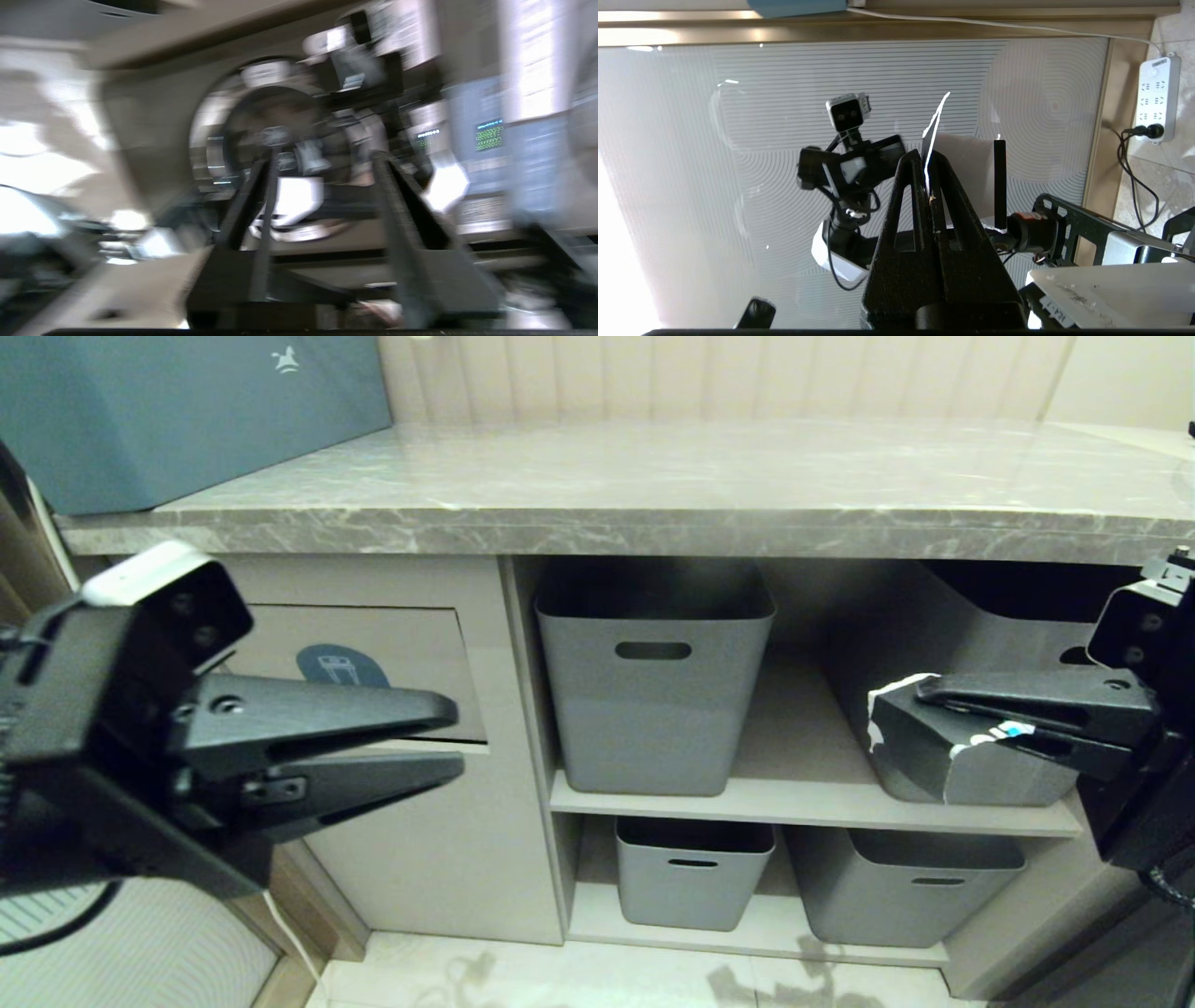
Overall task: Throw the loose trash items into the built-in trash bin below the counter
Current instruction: Hand it to the other hand
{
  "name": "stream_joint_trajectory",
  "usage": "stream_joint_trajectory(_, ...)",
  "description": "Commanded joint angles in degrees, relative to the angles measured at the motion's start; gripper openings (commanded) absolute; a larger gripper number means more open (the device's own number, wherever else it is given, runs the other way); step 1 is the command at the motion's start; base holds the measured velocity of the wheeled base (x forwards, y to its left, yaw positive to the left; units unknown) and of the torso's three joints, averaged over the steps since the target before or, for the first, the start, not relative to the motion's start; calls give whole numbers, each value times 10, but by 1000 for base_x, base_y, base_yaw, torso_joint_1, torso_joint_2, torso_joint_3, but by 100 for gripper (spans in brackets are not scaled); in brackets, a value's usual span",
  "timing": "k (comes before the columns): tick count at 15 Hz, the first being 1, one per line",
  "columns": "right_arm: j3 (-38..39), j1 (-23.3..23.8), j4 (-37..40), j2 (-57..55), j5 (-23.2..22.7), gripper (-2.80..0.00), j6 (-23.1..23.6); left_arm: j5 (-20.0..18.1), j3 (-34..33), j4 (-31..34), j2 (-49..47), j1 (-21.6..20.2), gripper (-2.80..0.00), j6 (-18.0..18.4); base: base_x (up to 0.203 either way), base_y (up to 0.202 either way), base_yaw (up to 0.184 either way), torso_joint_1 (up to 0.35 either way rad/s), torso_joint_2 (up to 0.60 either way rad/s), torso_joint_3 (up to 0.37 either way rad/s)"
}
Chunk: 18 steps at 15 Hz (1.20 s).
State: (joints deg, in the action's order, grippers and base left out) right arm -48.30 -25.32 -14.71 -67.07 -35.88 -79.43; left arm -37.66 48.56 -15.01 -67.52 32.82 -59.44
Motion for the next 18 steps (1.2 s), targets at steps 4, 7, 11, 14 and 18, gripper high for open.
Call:
stream_joint_trajectory(4,-55,-8,42,-69,-1,-280,-9,96,-40,-7,-136,65,0,341,0,0,0,0,0,0)
stream_joint_trajectory(7,-98,-32,100,-94,1,-280,-58,127,-48,-64,-180,95,0,397,0,0,0,0,0,0)
stream_joint_trajectory(11,-115,-66,100,-104,-3,-280,-144,124,-47,-67,-198,104,0,543,0,0,0,0,0,0)
stream_joint_trajectory(14,-111,-99,100,-95,-29,-280,-143,121,-41,-85,-189,113,0,559,0,0,0,0,0,0)
stream_joint_trajectory(18,-60,-107,47,-82,-124,-280,-123,71,-38,-111,-175,119,0,589,0,0,0,0,0,0)
